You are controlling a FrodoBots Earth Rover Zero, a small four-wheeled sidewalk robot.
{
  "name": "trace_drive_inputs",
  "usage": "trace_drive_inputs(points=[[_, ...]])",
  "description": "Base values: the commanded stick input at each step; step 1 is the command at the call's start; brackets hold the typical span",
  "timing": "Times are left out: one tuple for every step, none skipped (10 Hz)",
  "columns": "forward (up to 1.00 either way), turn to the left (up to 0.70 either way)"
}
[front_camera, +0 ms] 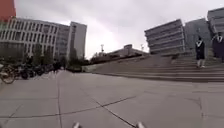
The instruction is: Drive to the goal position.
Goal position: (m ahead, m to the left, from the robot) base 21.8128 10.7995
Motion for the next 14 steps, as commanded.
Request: trace_drive_inputs(points=[[0.7, 0.14], [0.7, 0.14], [0.7, 0.14], [0.7, 0.14], [0.7, 0.14], [0.7, 0.14], [0.7, 0.14], [0.7, 0.14], [0.7, 0.14], [0.7, 0.14], [0.7, 0.14], [0.7, 0.14], [0.7, 0.14], [0.7, 0.14]])
